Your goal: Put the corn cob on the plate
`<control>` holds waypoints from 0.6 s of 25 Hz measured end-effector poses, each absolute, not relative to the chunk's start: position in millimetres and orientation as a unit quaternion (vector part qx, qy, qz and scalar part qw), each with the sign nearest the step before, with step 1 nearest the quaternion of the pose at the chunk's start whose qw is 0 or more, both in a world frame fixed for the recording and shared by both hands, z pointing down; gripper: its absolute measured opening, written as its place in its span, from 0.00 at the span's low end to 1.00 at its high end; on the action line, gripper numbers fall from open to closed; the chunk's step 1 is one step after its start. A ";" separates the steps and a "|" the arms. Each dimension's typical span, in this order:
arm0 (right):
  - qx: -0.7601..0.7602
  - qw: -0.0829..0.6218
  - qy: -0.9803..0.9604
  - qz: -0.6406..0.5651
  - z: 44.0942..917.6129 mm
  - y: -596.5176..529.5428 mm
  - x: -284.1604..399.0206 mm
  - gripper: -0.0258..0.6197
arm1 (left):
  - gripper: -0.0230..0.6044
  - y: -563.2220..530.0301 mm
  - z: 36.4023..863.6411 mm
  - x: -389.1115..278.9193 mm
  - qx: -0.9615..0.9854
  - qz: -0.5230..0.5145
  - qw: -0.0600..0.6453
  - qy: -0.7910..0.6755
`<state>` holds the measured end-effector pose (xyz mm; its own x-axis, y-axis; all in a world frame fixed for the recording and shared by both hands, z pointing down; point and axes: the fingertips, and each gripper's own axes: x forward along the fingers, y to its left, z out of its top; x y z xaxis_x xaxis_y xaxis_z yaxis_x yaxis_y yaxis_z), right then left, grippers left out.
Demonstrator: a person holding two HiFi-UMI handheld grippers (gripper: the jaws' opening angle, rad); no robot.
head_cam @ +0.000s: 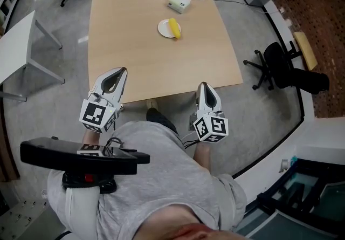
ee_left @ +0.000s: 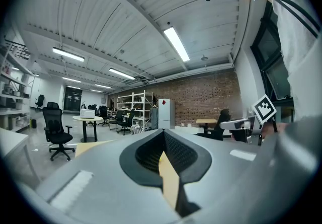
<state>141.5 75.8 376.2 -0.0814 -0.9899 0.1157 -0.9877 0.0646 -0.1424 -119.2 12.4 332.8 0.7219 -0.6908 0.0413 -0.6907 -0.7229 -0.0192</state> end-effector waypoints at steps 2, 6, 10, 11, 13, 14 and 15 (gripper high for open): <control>-0.677 0.007 0.730 -0.092 376.2 75.8 141.8 0.05 | 0.07 12.3 333.1 -118.9 -0.928 -0.023 0.001 0.373; -0.676 0.009 0.731 -0.092 375.3 75.1 143.6 0.05 | 0.07 12.2 332.1 -116.9 -0.928 -0.022 0.002 0.373; -0.675 0.010 0.731 -0.095 375.2 74.3 143.0 0.05 | 0.07 11.4 330.8 -116.8 -0.927 -0.026 0.000 0.374; -0.675 0.010 0.731 -0.096 375.4 74.2 142.8 0.05 | 0.07 11.3 331.0 -116.9 -0.927 -0.027 0.000 0.374; -0.675 0.011 0.732 -0.097 375.9 74.1 142.9 0.05 | 0.07 10.7 330.7 -116.8 -0.927 -0.028 0.000 0.375; -0.675 0.011 0.731 -0.097 376.2 74.0 143.0 0.05 | 0.07 10.5 330.6 -116.6 -0.927 -0.028 0.000 0.375; -0.675 0.011 0.731 -0.098 376.5 74.0 143.3 0.05 | 0.07 10.5 330.8 -116.1 -0.927 -0.028 0.000 0.374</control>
